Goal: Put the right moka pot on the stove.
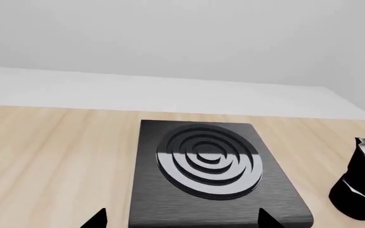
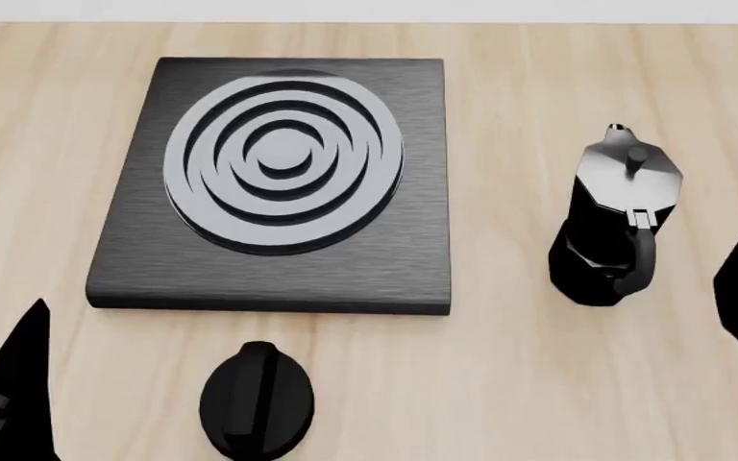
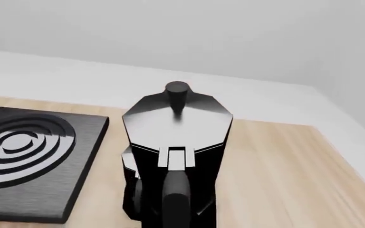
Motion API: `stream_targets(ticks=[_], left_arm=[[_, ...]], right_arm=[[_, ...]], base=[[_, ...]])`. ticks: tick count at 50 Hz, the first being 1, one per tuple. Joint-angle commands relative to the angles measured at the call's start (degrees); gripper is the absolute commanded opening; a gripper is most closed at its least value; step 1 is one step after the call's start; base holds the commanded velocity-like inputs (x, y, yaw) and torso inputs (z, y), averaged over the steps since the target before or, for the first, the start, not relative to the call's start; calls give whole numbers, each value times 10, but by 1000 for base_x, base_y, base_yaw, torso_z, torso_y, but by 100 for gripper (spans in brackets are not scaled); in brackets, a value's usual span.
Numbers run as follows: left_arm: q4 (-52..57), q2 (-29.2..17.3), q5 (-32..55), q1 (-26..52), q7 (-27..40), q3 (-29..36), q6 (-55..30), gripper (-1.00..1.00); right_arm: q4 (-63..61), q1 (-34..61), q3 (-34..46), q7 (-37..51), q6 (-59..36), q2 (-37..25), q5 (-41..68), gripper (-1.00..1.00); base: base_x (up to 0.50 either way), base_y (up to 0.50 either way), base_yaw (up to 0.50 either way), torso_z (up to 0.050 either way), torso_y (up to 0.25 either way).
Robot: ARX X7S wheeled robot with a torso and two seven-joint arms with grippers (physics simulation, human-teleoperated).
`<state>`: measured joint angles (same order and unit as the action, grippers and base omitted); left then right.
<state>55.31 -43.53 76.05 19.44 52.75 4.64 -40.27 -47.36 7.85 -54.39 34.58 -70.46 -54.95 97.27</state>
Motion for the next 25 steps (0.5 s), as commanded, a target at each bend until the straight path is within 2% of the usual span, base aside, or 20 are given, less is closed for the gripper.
stream_targets(ticks=[1, 16, 17, 20, 23, 24, 25], left_arm=[[1, -3, 4, -1, 2, 0, 4, 100], [3, -7, 7, -3, 2, -1, 9, 100], [2, -8, 11, 0, 4, -1, 8, 100], [2, -6, 3, -5, -1, -1, 11, 100], [2, -7, 7, -2, 1, 0, 10, 100], [1, -7, 7, -2, 1, 0, 11, 100], [0, -7, 10, 1, 3, 0, 10, 100]], right_arm=[[-25, 11, 18, 13, 15, 6, 11, -100], [-71, 18, 58, 61, 56, -15, 80, -100], [-86, 11, 52, 37, 39, 16, 52, -100], [-83, 35, 95, 63, 67, -13, 79, -100], [-86, 46, 120, 66, 74, -16, 80, -100], [-104, 33, 111, 33, 52, 29, 33, -100], [-89, 55, 136, 55, 74, 2, 61, -100]], base=[[0, 0, 0, 0, 0], [0, 0, 0, 0, 1], [0, 0, 0, 0, 0], [0, 0, 0, 0, 0], [0, 0, 0, 0, 3], [0, 0, 0, 0, 0], [0, 0, 0, 0, 0]])
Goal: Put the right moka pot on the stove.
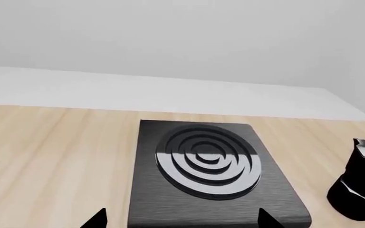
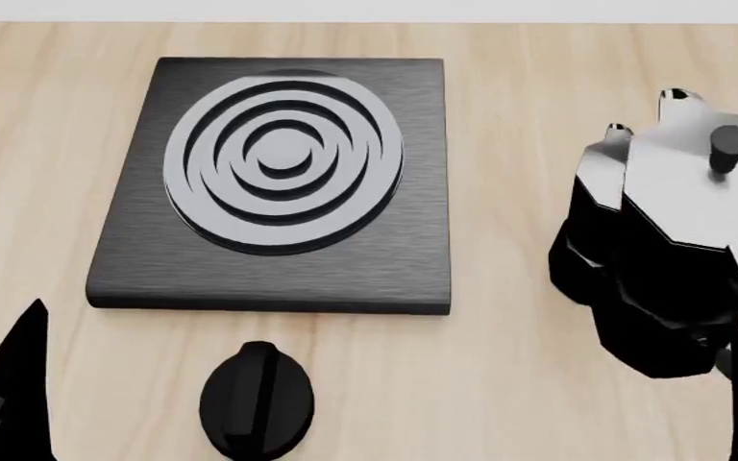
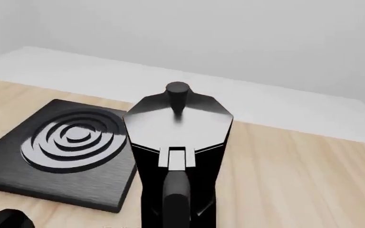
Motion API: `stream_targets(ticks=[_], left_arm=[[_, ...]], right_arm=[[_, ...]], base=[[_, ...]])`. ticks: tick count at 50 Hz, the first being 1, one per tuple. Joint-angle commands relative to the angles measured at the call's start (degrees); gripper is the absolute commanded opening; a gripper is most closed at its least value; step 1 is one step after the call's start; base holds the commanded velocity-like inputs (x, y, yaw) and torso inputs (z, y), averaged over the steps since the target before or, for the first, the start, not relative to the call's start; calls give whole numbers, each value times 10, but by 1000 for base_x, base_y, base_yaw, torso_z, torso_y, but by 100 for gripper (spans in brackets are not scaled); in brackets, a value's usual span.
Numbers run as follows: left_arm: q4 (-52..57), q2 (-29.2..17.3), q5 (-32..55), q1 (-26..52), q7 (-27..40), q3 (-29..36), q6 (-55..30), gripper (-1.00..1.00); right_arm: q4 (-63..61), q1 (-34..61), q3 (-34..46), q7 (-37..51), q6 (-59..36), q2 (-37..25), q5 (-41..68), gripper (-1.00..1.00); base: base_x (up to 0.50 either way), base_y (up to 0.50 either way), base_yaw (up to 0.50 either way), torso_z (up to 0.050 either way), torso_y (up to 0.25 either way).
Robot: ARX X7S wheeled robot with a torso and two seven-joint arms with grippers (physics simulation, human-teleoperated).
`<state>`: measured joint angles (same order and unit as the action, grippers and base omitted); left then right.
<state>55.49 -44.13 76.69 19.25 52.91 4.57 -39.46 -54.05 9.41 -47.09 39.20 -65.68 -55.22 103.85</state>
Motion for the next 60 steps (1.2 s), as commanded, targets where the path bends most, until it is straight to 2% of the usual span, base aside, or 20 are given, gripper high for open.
stream_targets(ticks=[1, 6, 26, 34, 45, 60], left_arm=[[-1, -1, 2, 1, 0, 2, 2, 100], [-3, 0, -6, -3, -5, 3, 4, 100], [2, -5, 5, 1, 1, 4, 8, 100], [1, -4, -2, -3, -4, 5, 11, 100], [2, -5, -6, -4, -8, 5, 15, 100], [3, -7, -2, -3, -10, 5, 21, 100]], right_arm=[[-20, 51, 79, 18, 34, -3, 1, -100], [-18, 92, 148, 19, 40, 9, -22, -100], [20, 235, 332, 19, 31, 77, -84, -100], [51, 280, 396, -6, 12, 124, -153, -100], [127, 388, 501, -49, -13, 186, -255, -100], [210, 481, 587, -104, -13, 229, -349, -100]], base=[[0, 0, 0, 0, 0], [0, 0, 0, 0, 0], [0, 0, 0, 1, 1], [0, 0, 0, 0, 0], [0, 0, 0, 1, 1], [0, 0, 0, 0, 1]])
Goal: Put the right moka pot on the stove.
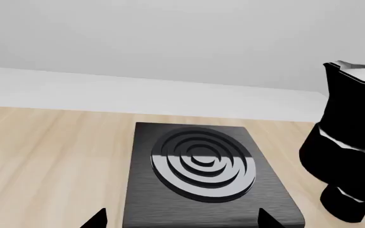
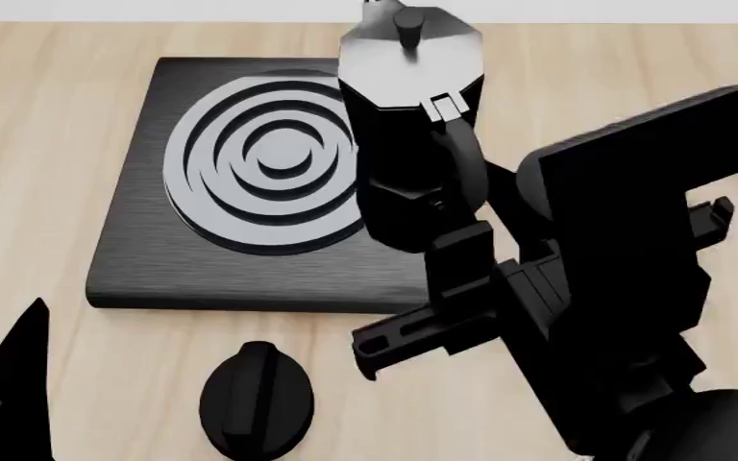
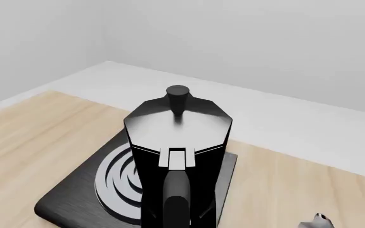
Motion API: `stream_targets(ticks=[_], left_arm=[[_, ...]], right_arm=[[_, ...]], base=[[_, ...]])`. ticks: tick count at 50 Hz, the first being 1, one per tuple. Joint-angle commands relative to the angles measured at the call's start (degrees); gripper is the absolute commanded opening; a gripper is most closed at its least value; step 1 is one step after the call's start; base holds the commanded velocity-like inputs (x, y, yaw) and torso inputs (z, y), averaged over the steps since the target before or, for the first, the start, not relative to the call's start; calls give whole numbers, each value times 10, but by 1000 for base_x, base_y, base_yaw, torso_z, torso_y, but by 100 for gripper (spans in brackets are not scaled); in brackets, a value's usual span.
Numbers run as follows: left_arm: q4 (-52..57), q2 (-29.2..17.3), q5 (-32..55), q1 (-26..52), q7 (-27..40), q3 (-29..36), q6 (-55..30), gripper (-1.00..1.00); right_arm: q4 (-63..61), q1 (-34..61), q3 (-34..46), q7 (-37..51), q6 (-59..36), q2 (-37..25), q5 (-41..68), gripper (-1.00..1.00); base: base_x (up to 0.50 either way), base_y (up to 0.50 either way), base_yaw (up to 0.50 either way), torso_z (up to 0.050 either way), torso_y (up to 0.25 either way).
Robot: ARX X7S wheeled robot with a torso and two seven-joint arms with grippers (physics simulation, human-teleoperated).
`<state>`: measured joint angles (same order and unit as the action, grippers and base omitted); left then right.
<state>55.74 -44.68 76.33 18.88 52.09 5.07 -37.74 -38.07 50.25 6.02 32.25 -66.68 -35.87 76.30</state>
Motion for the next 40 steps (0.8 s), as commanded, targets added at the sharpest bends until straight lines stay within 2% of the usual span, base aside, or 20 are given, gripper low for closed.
stream_targets(ticks=[1, 20, 26, 28, 40], left_arm=[[1, -1, -1, -2, -4, 1, 5, 100], [0, -5, 4, 0, -5, 2, 9, 100], [0, -5, 4, 1, -4, 3, 10, 100], [0, -5, 6, 3, -4, 4, 10, 100], [0, -5, 1, 0, -8, 6, 13, 100]], right_arm=[[57, 78, 64, -40, -1, 40, -82, -100], [176, 127, 150, -107, 61, 89, -198, -100], [180, 128, 151, -108, 64, 90, -198, -100], [238, 135, 184, -141, 106, 111, -246, -100], [313, 145, 223, -183, 159, 143, -294, -100]], base=[[0, 0, 0, 0, 0], [0, 0, 0, 1, 1], [0, 0, 0, 0, 0], [0, 0, 0, 0, 0], [0, 0, 0, 0, 2]])
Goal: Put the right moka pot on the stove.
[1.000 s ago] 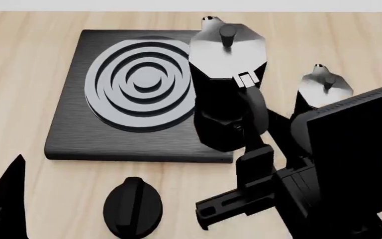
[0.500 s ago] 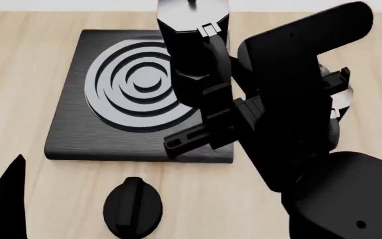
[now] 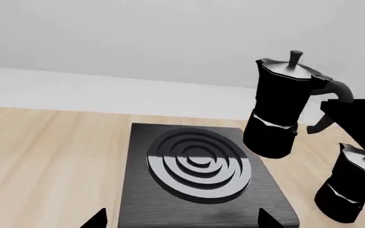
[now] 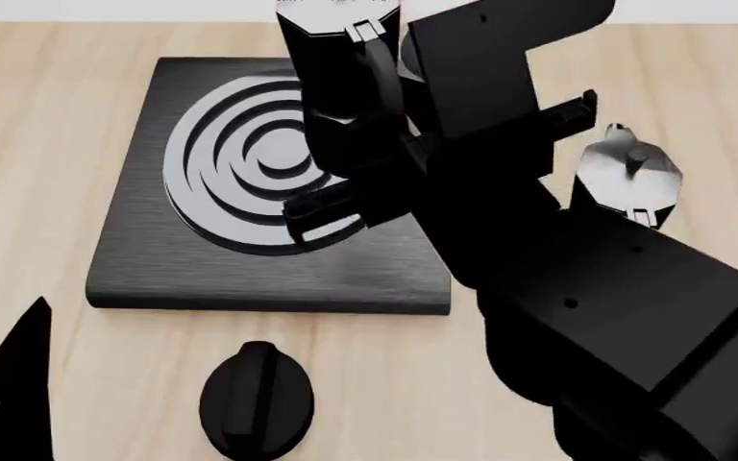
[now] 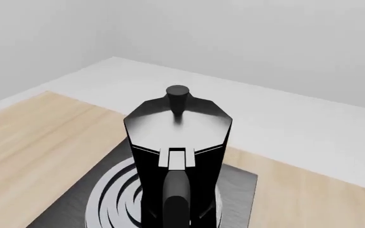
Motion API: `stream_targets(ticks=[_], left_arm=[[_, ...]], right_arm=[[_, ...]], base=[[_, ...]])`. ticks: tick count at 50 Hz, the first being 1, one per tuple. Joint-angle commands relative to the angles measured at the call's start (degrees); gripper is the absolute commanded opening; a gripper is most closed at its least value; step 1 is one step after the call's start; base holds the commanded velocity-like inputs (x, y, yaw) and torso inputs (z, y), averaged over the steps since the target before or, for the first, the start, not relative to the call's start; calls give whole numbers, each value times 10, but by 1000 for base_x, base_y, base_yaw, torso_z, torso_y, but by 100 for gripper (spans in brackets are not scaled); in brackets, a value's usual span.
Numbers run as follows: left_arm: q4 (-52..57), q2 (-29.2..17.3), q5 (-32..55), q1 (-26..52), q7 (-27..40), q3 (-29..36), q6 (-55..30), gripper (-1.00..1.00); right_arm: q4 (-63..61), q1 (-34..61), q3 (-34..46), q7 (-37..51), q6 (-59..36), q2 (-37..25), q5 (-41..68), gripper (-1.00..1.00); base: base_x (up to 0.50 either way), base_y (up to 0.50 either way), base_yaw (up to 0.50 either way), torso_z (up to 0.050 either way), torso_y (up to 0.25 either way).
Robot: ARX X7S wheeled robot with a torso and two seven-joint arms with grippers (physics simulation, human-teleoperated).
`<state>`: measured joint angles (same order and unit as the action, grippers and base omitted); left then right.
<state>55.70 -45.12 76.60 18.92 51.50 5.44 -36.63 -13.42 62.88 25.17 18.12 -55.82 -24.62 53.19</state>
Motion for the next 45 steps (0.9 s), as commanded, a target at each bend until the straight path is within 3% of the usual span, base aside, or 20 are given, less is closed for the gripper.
stream_targets(ticks=[1, 45], left_arm=[[1, -1, 0, 1, -1, 2, 2, 100], [2, -5, -5, -1, -6, 9, 11, 100]], right_arm=[[70, 21, 33, -42, 51, 31, -64, -100], [315, 54, 102, -145, 221, 134, -163, -100]], base=[[0, 0, 0, 0, 0], [0, 0, 0, 0, 1]])
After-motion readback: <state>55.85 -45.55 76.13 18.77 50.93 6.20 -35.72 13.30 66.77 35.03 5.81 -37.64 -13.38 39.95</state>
